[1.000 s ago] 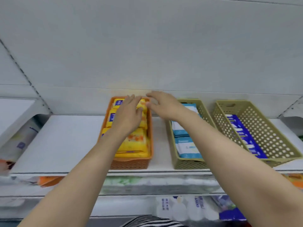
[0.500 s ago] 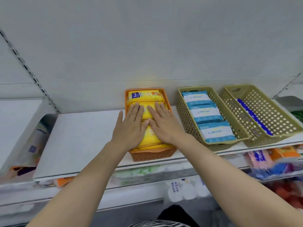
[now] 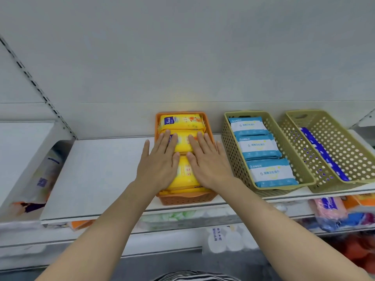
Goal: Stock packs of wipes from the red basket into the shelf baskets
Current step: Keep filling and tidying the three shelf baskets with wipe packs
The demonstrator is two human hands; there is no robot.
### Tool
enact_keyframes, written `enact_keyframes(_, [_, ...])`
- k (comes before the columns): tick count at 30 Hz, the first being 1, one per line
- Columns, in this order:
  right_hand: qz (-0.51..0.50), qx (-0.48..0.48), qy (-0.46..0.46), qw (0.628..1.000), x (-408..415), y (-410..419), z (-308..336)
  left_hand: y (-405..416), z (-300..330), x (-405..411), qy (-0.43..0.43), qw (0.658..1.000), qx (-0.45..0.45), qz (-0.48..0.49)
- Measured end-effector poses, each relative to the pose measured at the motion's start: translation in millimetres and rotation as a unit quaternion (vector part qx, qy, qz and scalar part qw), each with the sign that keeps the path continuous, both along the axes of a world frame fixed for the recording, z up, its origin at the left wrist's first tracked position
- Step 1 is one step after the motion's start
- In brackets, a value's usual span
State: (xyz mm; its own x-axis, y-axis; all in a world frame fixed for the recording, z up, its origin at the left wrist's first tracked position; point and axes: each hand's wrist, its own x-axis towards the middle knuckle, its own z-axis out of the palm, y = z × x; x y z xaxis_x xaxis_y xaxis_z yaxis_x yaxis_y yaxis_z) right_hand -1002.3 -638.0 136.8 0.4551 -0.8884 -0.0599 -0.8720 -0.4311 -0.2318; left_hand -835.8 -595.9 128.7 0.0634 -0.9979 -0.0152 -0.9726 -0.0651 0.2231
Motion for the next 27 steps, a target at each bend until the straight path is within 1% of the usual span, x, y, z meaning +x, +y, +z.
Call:
enact_keyframes(11, [0.019,0.003,0.026,0.999,2.2,-0.1,-3.5,2.1,-2.1,-5.0,-0.079,0.996,0.027,0.011])
enact_keyframes(14, [0.017,0.027,-0.008,0.999,1.7,-6.0,4.1,-0.9,5.8,-1.1,-0.058,0.998,0.028,0.002])
enact_keyframes(17, [-0.005,0.019,-0.054,0.998,6.2,-25.2,15.4,-12.7,16.3,5.7,0.015,1.0,0.008,0.012])
enact_keyframes(19, [-0.006,0.012,-0.056,0.998,13.0,-43.3,19.3,-30.1,21.8,9.5,0.054,0.998,0.009,0.023])
enact_keyframes(24, [0.021,0.057,-0.015,0.998,23.7,-72.9,13.2,-62.0,11.0,11.2,0.034,0.998,0.045,0.018])
enact_keyframes(27, [0.04,0.047,0.028,0.998,22.9,-74.6,4.5,-63.0,2.0,12.3,0.021,0.999,0.038,0.013])
